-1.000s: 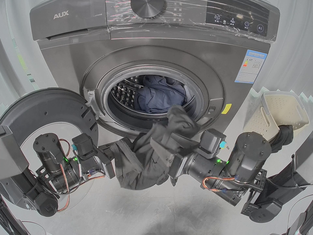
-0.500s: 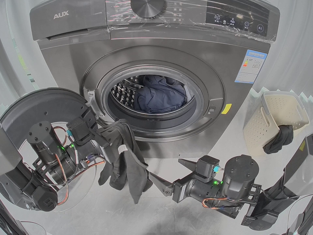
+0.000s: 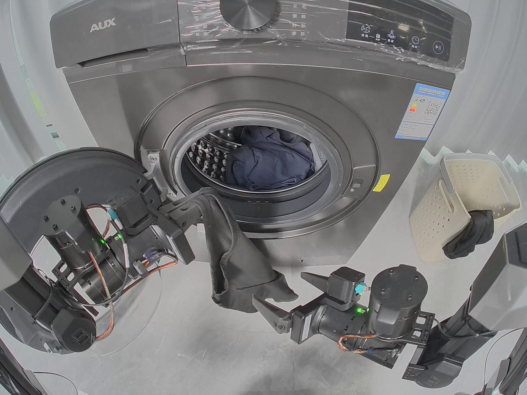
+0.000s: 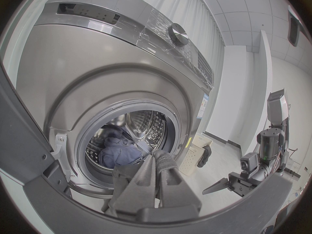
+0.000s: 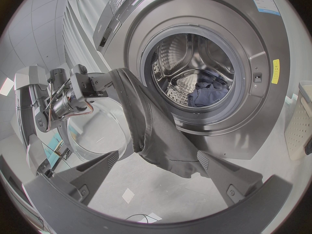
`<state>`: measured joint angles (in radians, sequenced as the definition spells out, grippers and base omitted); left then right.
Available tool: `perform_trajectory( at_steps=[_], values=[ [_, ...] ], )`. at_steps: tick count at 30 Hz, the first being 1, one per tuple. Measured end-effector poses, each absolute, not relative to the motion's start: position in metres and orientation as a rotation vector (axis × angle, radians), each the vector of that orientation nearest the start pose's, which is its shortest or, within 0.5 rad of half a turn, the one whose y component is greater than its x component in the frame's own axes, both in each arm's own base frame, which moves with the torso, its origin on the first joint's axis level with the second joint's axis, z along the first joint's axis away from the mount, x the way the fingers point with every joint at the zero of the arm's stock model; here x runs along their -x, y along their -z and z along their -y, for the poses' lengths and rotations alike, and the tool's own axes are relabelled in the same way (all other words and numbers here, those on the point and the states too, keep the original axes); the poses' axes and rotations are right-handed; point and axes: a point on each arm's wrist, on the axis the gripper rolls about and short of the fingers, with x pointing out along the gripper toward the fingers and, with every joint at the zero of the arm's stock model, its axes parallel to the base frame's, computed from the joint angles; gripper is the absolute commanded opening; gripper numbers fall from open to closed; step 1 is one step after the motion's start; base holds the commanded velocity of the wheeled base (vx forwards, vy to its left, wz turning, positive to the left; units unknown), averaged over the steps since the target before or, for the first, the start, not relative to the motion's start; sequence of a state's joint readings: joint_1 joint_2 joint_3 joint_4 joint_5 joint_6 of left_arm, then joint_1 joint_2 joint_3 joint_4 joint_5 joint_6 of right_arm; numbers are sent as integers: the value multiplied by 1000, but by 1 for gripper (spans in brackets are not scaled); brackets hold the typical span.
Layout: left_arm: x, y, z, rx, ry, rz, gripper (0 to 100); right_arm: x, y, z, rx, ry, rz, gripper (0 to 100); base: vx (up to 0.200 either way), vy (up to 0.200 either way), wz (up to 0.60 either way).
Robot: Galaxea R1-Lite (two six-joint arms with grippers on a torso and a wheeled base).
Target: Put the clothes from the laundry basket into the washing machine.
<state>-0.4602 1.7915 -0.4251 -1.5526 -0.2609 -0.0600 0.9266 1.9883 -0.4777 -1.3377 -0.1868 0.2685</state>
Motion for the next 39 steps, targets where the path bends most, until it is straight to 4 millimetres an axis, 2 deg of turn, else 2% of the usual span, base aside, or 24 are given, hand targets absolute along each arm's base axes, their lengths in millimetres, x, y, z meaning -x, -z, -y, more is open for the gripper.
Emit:
perform_trajectory(
  at_steps=[12,23,39],
  values=[
    [-249,-165,128,102,693,202,0,-190,-73,-257,-144,-729,-270,100,0,0,0],
    [-249,-165,129,103,694,205,0,-210,-63,-288,-160,-751,-186,100,0,0,0],
    [-250,-164,129,101,694,200,0,-221,-34,-323,-162,-772,-176,100,0,0,0]
  ],
)
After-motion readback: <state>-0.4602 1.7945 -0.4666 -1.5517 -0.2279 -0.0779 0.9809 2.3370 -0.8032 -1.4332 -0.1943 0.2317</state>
